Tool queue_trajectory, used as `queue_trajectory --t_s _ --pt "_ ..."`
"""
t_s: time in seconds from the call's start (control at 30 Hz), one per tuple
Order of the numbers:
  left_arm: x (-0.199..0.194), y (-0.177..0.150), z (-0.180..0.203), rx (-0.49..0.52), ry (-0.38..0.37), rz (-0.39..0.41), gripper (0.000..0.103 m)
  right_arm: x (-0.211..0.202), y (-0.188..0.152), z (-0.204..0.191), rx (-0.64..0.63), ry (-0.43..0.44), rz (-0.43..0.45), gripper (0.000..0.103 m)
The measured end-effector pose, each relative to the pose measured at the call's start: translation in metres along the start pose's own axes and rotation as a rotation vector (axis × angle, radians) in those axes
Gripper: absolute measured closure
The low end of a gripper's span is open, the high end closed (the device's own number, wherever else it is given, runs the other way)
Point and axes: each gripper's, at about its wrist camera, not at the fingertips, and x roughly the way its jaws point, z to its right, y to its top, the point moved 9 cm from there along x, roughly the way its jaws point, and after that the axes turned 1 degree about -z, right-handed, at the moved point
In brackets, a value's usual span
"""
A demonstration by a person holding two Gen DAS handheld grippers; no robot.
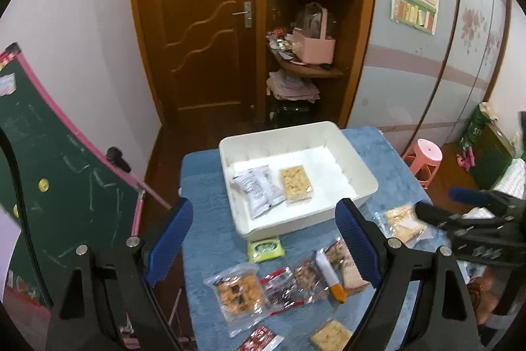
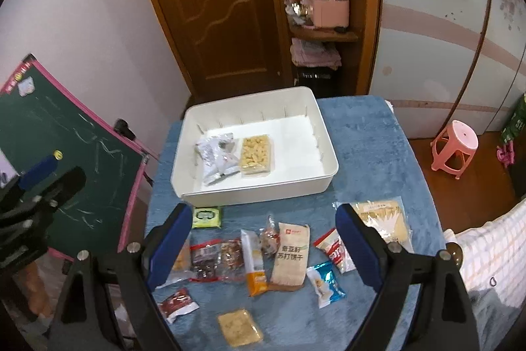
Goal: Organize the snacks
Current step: 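Move both tools back over the remaining snacks on the table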
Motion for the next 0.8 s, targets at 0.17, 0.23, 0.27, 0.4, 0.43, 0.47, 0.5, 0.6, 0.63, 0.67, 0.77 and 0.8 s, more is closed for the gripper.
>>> queue_trajectory --t_s 0.17,0.23,0.27,0.4,0.43,0.47,0.5,0.6,0.63,0.67,0.77,0.8 --pt "-0.003 -0.043 -0.025 -0.079 -0.018 -0.056 0.015 -0.026 -0.019 -0.002 0.003 0.014 0.077 0.013" --pt "-0.001 -0.063 -0.032 -0.091 -0.02 -0.075 0.015 -0.03 -0.028 -0.001 0.013 0.022 0.106 0.013" --pt "0.001 -0.074 -0.034 -0.091 -0.013 -0.087 0.015 -0.031 -0.033 -0.001 0.016 0.023 0.127 0.013" --pt "0.012 -0.123 -0.041 -0.122 -0.042 -0.179 0.015 -0.023 -0.055 -0.002 -0.012 0.021 0.129 0.013" --pt "0.016 -0.136 -0.042 -0.14 -0.06 -0.206 0.015 -0.019 -0.06 -0.003 -0.014 0.018 0.12 0.013" --pt "0.02 -0.148 -0.043 -0.159 -0.076 -0.237 0.015 -0.012 -0.07 -0.002 -0.018 0.019 0.095 0.013" --pt "0.024 -0.164 -0.045 -0.173 -0.086 -0.278 0.015 -0.007 -0.077 -0.003 -0.027 0.024 0.071 0.013" --pt "0.035 -0.195 -0.047 -0.162 -0.063 -0.357 0.015 0.014 -0.105 -0.006 -0.075 0.03 -0.028 0.013" --pt "0.038 -0.203 -0.048 -0.146 -0.043 -0.372 0.015 0.022 -0.115 -0.008 -0.089 0.032 -0.066 0.013" --pt "0.04 -0.209 -0.05 -0.131 -0.029 -0.383 0.016 0.028 -0.121 -0.008 -0.091 0.038 -0.091 0.013" --pt "0.049 -0.225 -0.047 -0.083 -0.027 -0.406 0.015 0.044 -0.139 -0.009 -0.101 0.028 -0.144 0.013" --pt "0.054 -0.232 -0.047 -0.074 -0.023 -0.422 0.016 0.049 -0.143 -0.008 -0.105 0.016 -0.161 0.013"
